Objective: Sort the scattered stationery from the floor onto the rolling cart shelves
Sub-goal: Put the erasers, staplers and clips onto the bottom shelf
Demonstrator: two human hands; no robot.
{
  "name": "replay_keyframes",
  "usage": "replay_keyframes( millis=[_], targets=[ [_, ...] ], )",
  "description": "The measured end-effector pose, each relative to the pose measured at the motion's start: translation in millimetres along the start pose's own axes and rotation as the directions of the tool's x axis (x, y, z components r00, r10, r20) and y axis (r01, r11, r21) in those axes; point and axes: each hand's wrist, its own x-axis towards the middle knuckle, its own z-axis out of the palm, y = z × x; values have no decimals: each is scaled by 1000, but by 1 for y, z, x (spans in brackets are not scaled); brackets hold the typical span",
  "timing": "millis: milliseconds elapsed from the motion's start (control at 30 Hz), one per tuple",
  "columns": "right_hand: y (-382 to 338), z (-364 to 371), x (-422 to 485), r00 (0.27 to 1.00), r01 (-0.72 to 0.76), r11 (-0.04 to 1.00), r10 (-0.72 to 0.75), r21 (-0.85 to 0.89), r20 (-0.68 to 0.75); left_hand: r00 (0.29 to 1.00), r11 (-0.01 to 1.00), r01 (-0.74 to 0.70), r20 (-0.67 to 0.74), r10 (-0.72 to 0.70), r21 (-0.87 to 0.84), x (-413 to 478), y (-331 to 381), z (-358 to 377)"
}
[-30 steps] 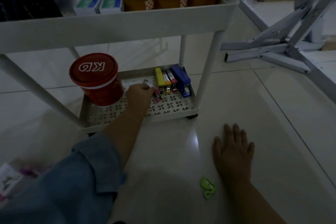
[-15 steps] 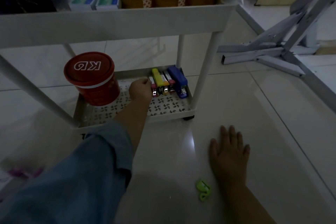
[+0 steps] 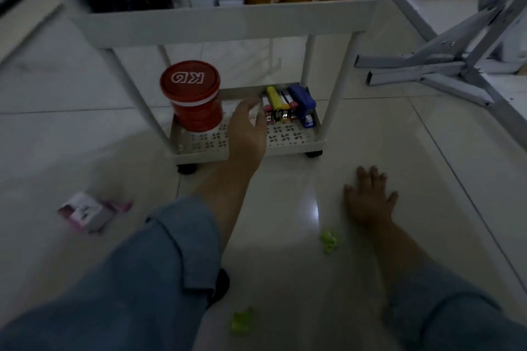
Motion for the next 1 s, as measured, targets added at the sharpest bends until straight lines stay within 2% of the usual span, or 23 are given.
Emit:
replay_keyframes(
  millis=[67, 100, 200, 267, 300, 367, 433, 467, 500, 567, 633, 667, 700, 800, 867, 933, 1000],
  targets=[
    [0, -19, 2, 995, 14, 998, -20, 64, 99, 998, 999, -30, 60, 31, -17, -38, 0, -23],
    [-4, -27, -3, 995, 37, 989, -49, 144, 81, 995, 1000, -3, 103, 5, -21, -54, -3, -36],
    [-32, -26, -48, 980, 189, 911, -152, 367, -129, 975, 991, 121, 193, -109, -50, -101, -16, -79],
    [-55, -11, -87, 934, 344, 851, -268, 396, -235, 965, 980, 195, 185, -186, -34, -129, -29, -108],
    [-66, -1, -106, 906, 419, 824, -347, 383, -244, 957, 972, 234, 176, -232, 6, -141, -36, -123],
    [-86, 21, -140, 829, 559, 752, -506, 348, -237, 930, 944, 318, 166, -329, 92, -160, -46, -153],
    [-103, 36, -176, 744, 664, 681, -643, 309, -181, 909, 922, 328, 197, -368, 208, -171, -55, -179],
    [-108, 43, -195, 671, 730, 629, -734, 268, -102, 902, 911, 319, 211, -376, 260, -175, -60, -191],
    [-111, 52, -214, 551, 814, 541, -834, 211, 12, 898, 901, 324, 208, -389, 288, -177, -64, -202],
    [-111, 69, -252, 241, 943, 297, -921, 152, 305, 885, 877, 375, 165, -435, 301, -182, -73, -222],
    [-106, 86, -283, -54, 986, 28, -883, 167, 467, 870, 850, 427, 117, -479, 308, -186, -83, -237],
    [-104, 93, -294, -162, 979, -73, -843, 189, 514, 861, 837, 445, 105, -498, 318, -188, -88, -243],
    [-101, 100, -299, -231, 969, -143, -806, 200, 545, 853, 826, 456, 102, -512, 331, -189, -92, -246],
    [-91, 116, -301, -322, 947, -247, -746, 207, 583, 856, 805, 424, 107, -505, 415, -190, -101, -246],
    [-83, 125, -297, -341, 940, -271, -743, 207, 576, 867, 786, 380, 109, -487, 487, -190, -99, -243],
    [-79, 130, -289, -318, 947, -285, -769, 146, 555, 843, 677, 329, 119, -525, 659, -190, -97, -242],
    [-83, 124, -279, -215, 974, -220, -838, 50, 501, 789, 516, 294, 101, -606, 804, -190, -99, -243]
  ],
)
